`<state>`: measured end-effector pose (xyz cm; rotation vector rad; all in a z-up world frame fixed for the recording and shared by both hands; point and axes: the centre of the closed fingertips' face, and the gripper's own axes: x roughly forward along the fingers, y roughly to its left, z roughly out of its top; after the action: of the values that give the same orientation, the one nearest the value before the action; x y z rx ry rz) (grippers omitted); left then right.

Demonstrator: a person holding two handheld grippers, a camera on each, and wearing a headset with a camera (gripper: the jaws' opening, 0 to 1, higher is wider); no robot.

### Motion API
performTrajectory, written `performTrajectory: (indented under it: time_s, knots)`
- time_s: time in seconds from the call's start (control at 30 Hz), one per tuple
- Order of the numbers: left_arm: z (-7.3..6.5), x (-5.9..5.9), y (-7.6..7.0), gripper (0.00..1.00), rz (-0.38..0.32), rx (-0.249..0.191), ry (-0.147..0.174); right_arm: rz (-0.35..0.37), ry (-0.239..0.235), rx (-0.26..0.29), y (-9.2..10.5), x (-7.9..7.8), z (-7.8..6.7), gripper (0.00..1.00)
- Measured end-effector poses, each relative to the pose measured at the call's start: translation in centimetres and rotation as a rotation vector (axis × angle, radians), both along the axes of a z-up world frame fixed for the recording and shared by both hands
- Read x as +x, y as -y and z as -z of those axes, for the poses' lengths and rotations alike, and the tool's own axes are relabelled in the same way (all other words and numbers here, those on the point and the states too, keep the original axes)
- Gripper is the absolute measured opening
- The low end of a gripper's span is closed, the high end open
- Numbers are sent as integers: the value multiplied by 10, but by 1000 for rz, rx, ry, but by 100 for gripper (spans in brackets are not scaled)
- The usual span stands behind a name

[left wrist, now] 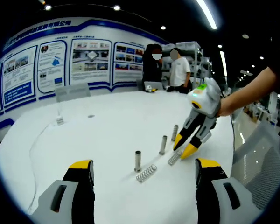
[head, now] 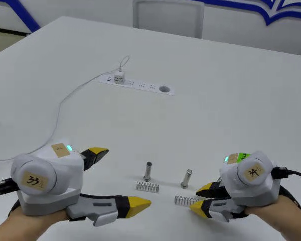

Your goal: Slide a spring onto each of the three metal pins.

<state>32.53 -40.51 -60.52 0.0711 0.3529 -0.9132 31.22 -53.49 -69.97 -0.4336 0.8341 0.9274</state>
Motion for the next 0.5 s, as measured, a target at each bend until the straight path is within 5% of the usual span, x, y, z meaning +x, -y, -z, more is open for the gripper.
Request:
performTrajectory:
  time_s: [0.13,0.5]
  knots:
    - [5,1,-1,91,13,36,0,-14,-17,1,-1,-1,4,20]
    - [6,-1,1,89,24,29,-15,-44,-21,-4,-2,-4,6,15]
